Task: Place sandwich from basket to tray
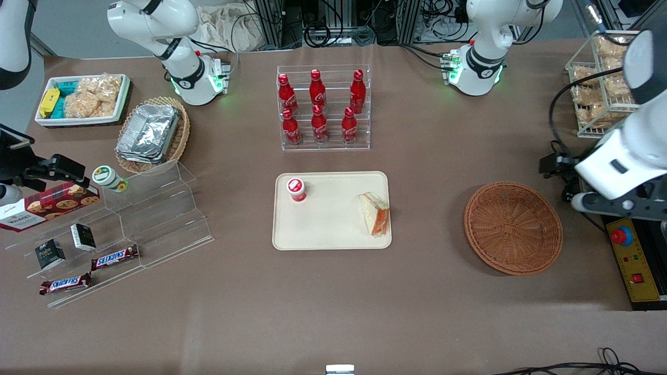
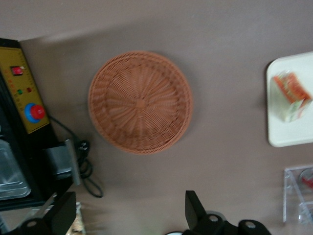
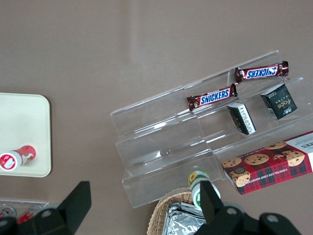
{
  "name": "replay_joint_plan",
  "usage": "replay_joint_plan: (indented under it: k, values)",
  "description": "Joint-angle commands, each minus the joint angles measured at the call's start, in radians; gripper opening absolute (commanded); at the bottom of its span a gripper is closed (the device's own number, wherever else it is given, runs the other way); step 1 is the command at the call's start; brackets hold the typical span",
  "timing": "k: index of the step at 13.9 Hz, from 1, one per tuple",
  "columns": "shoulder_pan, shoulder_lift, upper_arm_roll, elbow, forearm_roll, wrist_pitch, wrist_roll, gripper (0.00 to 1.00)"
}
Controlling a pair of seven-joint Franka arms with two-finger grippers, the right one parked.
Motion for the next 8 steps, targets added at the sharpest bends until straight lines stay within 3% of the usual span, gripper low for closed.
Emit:
replay_joint_plan:
  k: [1,8]
  values:
    - [-0.001,-0.155,0.018,-0.208,-0.008,0.077,0.069,1.0]
    - [0.009,-0.31,0.018,-0.397,-0.017,0.234,0.021,1.0]
